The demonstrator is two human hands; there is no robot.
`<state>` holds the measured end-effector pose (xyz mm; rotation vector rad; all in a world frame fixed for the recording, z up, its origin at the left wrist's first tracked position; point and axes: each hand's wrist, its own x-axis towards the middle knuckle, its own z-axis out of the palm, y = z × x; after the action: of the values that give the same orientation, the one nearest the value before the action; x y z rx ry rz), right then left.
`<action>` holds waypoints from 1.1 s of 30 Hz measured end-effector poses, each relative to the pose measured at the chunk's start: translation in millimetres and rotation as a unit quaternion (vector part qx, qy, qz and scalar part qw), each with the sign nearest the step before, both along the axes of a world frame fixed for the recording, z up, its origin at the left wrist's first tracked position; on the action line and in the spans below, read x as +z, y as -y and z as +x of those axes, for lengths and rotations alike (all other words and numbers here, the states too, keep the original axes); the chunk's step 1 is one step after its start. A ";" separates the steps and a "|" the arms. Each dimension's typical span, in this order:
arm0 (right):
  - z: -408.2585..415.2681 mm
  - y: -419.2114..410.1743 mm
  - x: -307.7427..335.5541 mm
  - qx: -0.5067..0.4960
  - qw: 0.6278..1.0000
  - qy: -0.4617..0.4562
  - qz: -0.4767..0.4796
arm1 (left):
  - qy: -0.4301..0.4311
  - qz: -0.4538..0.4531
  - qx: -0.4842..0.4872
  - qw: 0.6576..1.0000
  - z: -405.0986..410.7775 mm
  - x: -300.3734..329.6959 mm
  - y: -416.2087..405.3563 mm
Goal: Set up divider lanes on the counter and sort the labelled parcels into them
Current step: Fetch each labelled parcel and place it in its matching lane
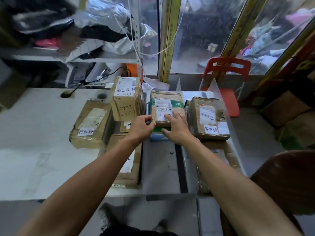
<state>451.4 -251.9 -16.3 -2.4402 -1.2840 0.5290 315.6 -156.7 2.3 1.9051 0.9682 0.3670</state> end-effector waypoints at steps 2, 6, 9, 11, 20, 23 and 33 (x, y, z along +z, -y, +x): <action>-2.4 1.5 1.6 0.009 1.000 -0.006 0.001 | 0.003 -0.009 -0.001 1.000 -3.1 -1.9 0.7; -5.1 -0.4 9.9 -0.024 0.999 0.008 0.037 | 0.007 -0.024 0.011 1.000 -12.5 -1.6 3.5; -26.1 -14.8 29.6 -0.067 0.970 0.032 0.229 | 0.029 -0.001 0.026 0.999 -29.9 10.9 1.9; -52.7 -35.1 52.0 -0.047 0.944 0.012 0.326 | 0.058 0.019 0.036 0.997 -53.3 27.1 -5.9; -279.9 -191.4 79.4 0.306 0.925 0.197 0.106 | -0.319 0.261 0.232 0.881 -355.3 44.6 -129.9; -366.1 -237.4 57.1 0.383 0.894 0.233 0.000 | -0.398 0.229 0.278 0.844 -479.8 36.3 -151.9; -611.2 -357.3 28.5 0.520 0.818 0.243 0.038 | -0.426 0.194 0.416 0.780 -724.0 36.2 -169.6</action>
<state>-159.8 105.5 12.2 -1.6258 -2.7766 0.0405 -408.4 12.9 38.5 1.8919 2.5429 0.1790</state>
